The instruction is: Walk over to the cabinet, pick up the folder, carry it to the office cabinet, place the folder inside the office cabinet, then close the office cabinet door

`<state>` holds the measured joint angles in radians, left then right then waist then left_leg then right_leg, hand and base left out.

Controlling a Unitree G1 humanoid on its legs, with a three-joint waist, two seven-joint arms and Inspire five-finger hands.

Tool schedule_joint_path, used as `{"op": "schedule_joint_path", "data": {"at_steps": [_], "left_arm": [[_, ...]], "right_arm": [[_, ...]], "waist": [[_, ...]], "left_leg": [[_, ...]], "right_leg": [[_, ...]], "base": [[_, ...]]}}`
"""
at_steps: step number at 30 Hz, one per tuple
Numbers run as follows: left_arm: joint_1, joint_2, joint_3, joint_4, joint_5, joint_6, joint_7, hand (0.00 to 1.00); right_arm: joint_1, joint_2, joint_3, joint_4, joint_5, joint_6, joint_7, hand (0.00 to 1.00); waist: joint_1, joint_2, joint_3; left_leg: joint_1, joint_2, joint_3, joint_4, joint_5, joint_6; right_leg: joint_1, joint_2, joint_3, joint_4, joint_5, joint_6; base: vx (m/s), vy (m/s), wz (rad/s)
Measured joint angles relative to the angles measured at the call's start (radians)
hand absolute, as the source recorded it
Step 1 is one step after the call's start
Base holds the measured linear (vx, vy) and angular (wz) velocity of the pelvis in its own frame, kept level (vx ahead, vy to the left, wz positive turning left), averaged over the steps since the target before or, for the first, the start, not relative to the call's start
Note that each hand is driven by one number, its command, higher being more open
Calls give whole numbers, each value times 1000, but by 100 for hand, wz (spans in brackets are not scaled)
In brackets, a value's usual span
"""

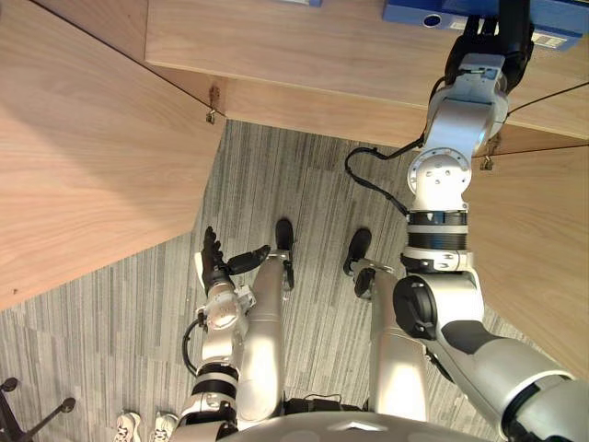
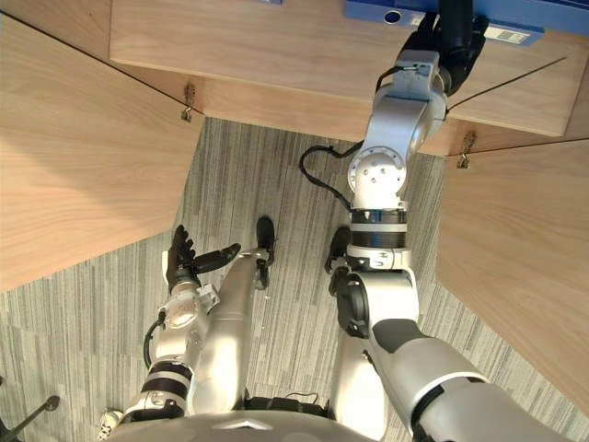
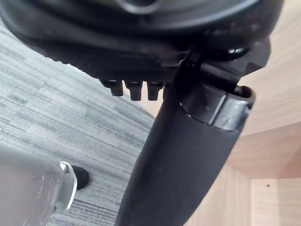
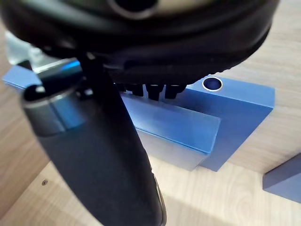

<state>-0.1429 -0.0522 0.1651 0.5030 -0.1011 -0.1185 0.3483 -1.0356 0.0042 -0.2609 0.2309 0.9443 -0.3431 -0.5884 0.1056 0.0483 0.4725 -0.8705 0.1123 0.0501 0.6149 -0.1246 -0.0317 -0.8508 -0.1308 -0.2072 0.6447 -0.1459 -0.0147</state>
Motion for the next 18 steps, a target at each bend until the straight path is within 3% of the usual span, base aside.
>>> {"op": "schedule_joint_path", "data": {"at_steps": [18], "left_arm": [[0,0,4,48,-7,11,-34,100]], "right_arm": [[0,-216,369,110,0,180,289,100]], "waist": [[-5,5,-5]], "left_leg": [[4,5,9,2,-1,2]], "right_leg": [[6,0,0,-5,2,-1]], "base": [[-3,0,0]]}}
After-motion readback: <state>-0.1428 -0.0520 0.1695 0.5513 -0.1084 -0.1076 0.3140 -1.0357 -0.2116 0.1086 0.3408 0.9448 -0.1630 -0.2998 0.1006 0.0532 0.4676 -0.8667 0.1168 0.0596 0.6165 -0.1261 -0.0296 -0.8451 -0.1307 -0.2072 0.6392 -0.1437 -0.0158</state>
